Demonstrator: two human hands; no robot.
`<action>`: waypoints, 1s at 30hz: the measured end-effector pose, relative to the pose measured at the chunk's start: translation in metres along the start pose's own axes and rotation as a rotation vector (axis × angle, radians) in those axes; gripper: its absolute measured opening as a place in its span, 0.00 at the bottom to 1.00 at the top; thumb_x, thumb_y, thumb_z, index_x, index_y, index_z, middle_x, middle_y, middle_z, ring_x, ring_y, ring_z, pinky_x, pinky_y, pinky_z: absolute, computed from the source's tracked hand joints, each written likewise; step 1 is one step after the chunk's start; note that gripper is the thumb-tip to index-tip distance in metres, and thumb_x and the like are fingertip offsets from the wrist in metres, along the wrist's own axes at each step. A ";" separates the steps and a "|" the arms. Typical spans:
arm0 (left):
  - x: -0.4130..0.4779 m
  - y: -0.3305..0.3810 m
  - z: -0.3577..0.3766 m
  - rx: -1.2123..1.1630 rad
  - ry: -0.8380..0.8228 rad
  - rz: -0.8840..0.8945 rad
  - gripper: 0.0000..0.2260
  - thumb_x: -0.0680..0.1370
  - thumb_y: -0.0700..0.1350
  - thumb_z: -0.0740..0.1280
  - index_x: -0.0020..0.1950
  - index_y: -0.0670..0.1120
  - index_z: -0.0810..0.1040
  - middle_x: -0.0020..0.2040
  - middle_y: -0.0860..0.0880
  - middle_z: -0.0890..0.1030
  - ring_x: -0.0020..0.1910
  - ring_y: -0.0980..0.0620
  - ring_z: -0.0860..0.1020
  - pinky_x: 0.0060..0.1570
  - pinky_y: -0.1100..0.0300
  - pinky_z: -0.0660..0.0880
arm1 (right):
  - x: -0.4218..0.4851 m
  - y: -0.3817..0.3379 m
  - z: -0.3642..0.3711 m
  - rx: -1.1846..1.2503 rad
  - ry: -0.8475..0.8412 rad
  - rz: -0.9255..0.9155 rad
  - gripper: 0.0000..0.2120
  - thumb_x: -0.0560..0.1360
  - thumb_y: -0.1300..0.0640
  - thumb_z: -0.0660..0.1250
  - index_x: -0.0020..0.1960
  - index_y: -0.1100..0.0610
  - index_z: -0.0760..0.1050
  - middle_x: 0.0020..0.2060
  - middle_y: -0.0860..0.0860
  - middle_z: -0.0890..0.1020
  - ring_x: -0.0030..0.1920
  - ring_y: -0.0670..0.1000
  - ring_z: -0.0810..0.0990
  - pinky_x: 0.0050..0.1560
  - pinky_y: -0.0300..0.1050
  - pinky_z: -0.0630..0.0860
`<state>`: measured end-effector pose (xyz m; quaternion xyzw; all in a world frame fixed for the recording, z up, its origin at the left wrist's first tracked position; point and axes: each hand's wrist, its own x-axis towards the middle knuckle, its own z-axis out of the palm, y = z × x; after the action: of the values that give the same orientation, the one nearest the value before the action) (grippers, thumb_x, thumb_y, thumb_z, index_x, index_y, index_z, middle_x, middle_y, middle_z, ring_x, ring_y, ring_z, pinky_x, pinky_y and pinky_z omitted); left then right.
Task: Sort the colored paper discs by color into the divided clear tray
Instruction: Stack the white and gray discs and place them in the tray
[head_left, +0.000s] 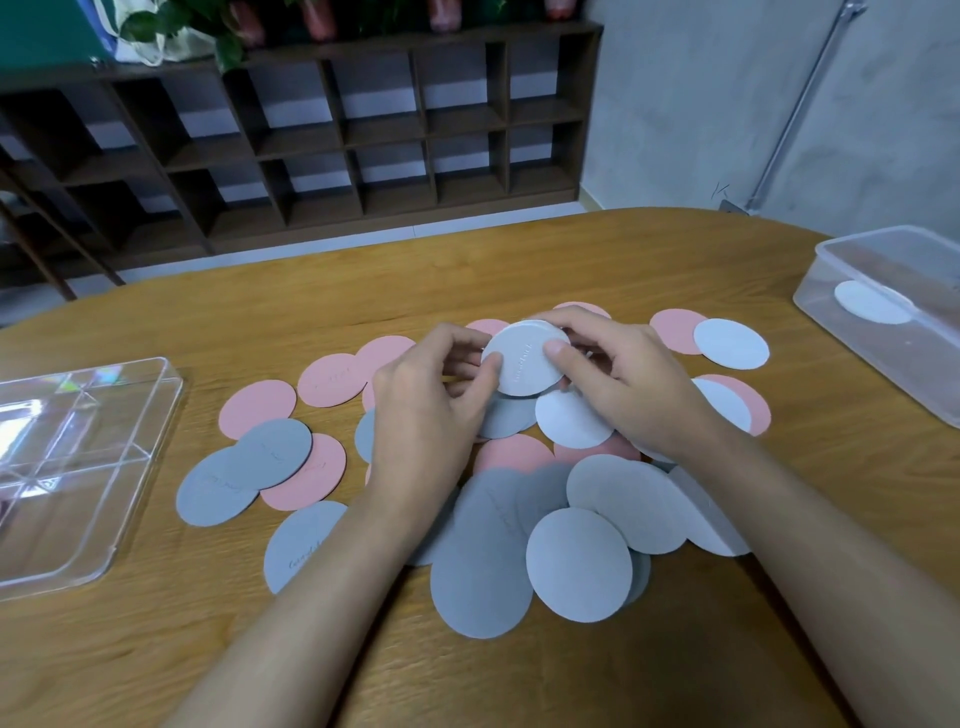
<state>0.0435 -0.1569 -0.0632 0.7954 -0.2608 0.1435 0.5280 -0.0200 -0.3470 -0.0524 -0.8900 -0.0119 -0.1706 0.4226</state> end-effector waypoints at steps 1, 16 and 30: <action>-0.001 0.000 0.001 0.004 -0.004 0.005 0.05 0.78 0.42 0.75 0.53 0.46 0.83 0.42 0.55 0.84 0.43 0.56 0.82 0.41 0.72 0.75 | 0.001 0.002 -0.001 -0.033 0.000 -0.008 0.12 0.85 0.57 0.61 0.64 0.47 0.79 0.51 0.49 0.84 0.44 0.53 0.81 0.48 0.58 0.78; -0.013 -0.010 0.015 0.294 -0.489 0.265 0.22 0.76 0.60 0.74 0.66 0.51 0.82 0.59 0.57 0.84 0.62 0.53 0.76 0.60 0.49 0.75 | 0.008 0.017 -0.013 -0.099 0.150 0.068 0.12 0.86 0.59 0.57 0.63 0.52 0.77 0.38 0.37 0.77 0.42 0.41 0.76 0.42 0.33 0.69; -0.008 -0.010 0.010 0.196 -0.175 0.263 0.06 0.82 0.39 0.68 0.57 0.43 0.83 0.47 0.51 0.85 0.44 0.51 0.82 0.46 0.53 0.79 | 0.005 0.012 -0.008 -0.026 0.058 0.026 0.14 0.85 0.61 0.58 0.60 0.48 0.79 0.39 0.50 0.81 0.42 0.50 0.79 0.47 0.45 0.73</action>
<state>0.0414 -0.1607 -0.0787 0.8116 -0.3923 0.1664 0.3997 -0.0154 -0.3608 -0.0549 -0.8902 0.0142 -0.1907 0.4135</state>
